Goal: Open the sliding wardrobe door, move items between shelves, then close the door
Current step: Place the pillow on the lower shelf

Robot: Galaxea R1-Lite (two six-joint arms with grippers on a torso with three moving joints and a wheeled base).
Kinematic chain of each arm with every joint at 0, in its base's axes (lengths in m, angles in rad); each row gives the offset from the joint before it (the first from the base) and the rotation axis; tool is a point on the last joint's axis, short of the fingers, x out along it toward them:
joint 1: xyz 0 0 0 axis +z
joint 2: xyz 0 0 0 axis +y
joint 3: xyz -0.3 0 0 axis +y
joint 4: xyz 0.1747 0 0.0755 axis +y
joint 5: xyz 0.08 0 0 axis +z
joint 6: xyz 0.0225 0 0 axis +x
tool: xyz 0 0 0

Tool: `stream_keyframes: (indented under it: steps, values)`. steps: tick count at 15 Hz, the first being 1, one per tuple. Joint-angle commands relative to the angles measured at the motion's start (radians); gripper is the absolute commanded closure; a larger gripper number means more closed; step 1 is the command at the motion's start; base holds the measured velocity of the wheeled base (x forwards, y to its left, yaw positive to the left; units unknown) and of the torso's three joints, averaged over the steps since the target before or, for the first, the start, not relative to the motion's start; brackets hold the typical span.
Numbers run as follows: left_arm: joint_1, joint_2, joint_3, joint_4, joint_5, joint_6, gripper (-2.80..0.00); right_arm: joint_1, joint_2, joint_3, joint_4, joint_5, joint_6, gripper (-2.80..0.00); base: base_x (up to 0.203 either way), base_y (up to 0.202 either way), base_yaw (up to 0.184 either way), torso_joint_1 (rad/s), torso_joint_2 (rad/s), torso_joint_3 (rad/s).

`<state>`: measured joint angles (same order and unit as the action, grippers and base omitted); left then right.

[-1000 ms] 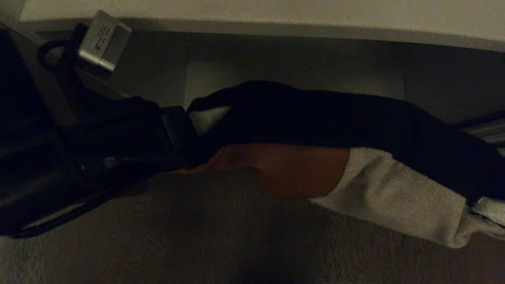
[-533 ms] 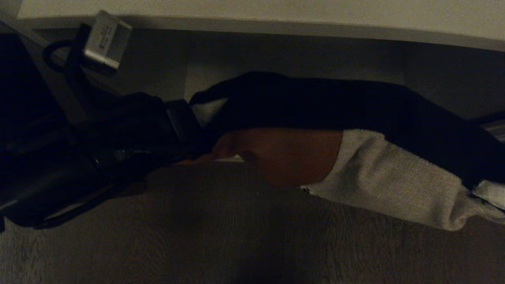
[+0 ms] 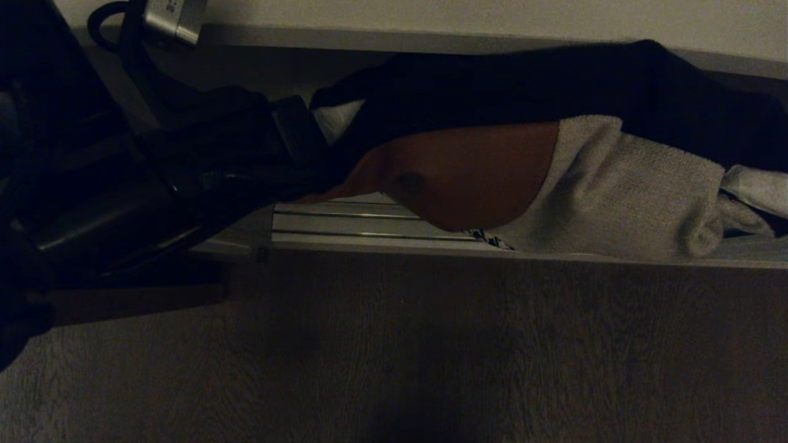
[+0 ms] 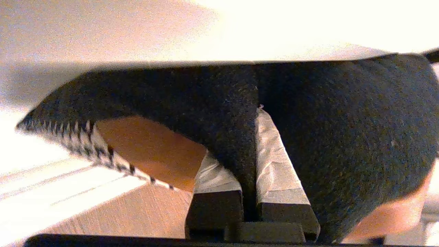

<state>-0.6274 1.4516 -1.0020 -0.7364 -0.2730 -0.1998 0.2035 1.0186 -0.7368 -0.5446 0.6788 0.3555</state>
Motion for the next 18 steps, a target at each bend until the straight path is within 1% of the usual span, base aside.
stream_keyframes:
  steps: [1, 4, 8, 9, 11, 13, 14, 16, 18]
  values:
    - [0.044, 0.093, -0.013, -0.063, -0.05, -0.001, 0.0, -0.083, 0.106, 0.001, -0.029, 0.048, 0.002, 0.0, 0.0, 0.0, 0.0, 0.0, 0.0, 0.0]
    - [0.069, 0.18, -0.048, -0.153, -0.084, 0.002, 0.0, -0.174, 0.213, -0.003, -0.114, 0.156, 0.007, 0.0, 0.0, 0.0, 0.0, 0.0, 0.0, 0.0]
    - [0.087, 0.208, -0.04, -0.205, -0.151, 0.003, 0.0, -0.211, 0.3, 0.0, -0.27, 0.193, 0.009, 0.0, 0.0, 0.0, 0.0, 0.0, 0.0, 0.0]
    - [0.089, 0.208, -0.021, -0.209, -0.155, 0.003, 0.0, -0.217, 0.293, 0.026, -0.298, 0.224, 0.009, 0.0, 0.0, 0.0, 0.0, 0.0, 0.0, 0.0]
    - [0.089, 0.196, 0.052, -0.211, -0.156, 0.005, 0.0, -0.231, 0.272, 0.088, -0.311, 0.279, 0.01, 0.0, 0.0, 0.0, 0.0, 0.0, 0.0, 0.0]
    - [0.09, 0.169, 0.158, -0.212, -0.156, 0.005, 0.0, -0.231, 0.248, 0.14, -0.306, 0.309, 0.01, 0.0, 0.0, 0.0, 0.0, 0.0, 0.0, 0.0]
    - [0.091, 0.156, 0.196, -0.213, -0.154, 0.005, 0.0, -0.228, 0.233, 0.157, -0.302, 0.314, 0.03, 0.0, 0.0, 0.0, 0.0, 0.0, 0.0, 0.0]
    - [0.101, 0.14, 0.261, -0.222, -0.152, 0.008, 0.0, -0.219, 0.214, 0.193, -0.301, 0.34, 0.102, 0.0, 0.0, 0.0, 0.0, 0.011, 0.02, -0.009]
    - [0.117, 0.141, 0.304, -0.255, -0.152, 0.006, 0.0, -0.219, 0.208, 0.226, -0.296, 0.351, 0.106, 0.0, 0.0, 0.0, 0.0, 0.018, 0.02, -0.013]
